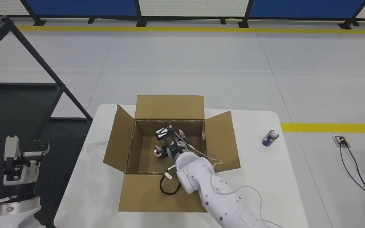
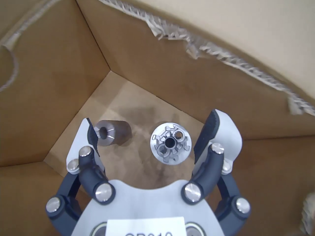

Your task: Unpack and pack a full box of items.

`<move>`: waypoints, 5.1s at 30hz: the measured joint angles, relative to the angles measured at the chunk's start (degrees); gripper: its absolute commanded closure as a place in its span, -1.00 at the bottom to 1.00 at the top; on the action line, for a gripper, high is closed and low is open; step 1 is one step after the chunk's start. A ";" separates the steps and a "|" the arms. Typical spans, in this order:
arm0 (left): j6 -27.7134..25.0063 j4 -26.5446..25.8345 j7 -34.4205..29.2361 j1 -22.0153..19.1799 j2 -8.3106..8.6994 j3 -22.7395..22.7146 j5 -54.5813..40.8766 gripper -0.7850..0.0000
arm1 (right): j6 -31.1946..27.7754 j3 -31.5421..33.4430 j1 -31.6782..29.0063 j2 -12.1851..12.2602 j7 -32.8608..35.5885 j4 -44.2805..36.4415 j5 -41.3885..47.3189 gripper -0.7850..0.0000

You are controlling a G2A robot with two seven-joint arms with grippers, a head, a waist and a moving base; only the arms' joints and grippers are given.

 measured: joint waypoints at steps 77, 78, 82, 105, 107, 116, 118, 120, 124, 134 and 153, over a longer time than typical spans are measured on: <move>0.00 0.00 0.00 0.00 0.00 0.00 0.00 -1.00 | 2.47 47.33 -12.45 9.07 -11.48 -3.46 6.60 1.00; 0.00 0.00 0.00 0.00 0.00 0.00 0.00 -1.00 | 2.01 46.88 -13.67 9.03 -11.36 -5.90 7.10 1.00; 0.00 0.00 0.00 0.00 0.00 0.00 0.00 -1.00 | 0.48 45.41 -17.95 9.03 -9.62 -15.03 7.35 1.00; 0.00 0.00 0.00 0.00 0.00 0.00 0.00 -1.00 | -4.09 31.61 -29.85 8.32 -14.02 -45.71 9.99 1.00; 0.00 0.00 0.00 0.00 0.00 0.00 0.00 -1.00 | -6.11 30.27 -29.98 8.45 -12.62 -46.11 8.54 1.00; 0.00 0.00 0.00 0.00 0.00 0.00 0.00 -1.00 | -8.31 20.63 -24.24 8.13 -1.64 -41.21 -0.48 1.00; 0.00 0.00 0.00 0.00 0.00 0.00 0.00 -1.00 | -8.91 18.82 -22.13 7.89 0.67 -38.95 -0.50 1.00; 0.00 0.00 0.00 0.00 0.00 0.00 0.00 -1.00 | -9.71 17.36 -19.78 7.65 3.20 -36.39 -0.28 1.00; 0.00 0.00 0.00 0.00 0.00 0.00 0.00 -1.00 | -10.79 14.65 -15.01 7.11 7.66 -31.03 -0.93 1.00; 0.00 0.00 0.00 0.00 0.00 0.00 0.00 -1.00 | -13.33 9.01 -6.75 5.83 15.41 -18.74 -3.80 1.00; 0.00 0.00 0.00 0.00 0.00 0.00 0.00 -1.00 | -15.16 9.33 -3.44 4.70 15.55 -6.19 1.83 1.00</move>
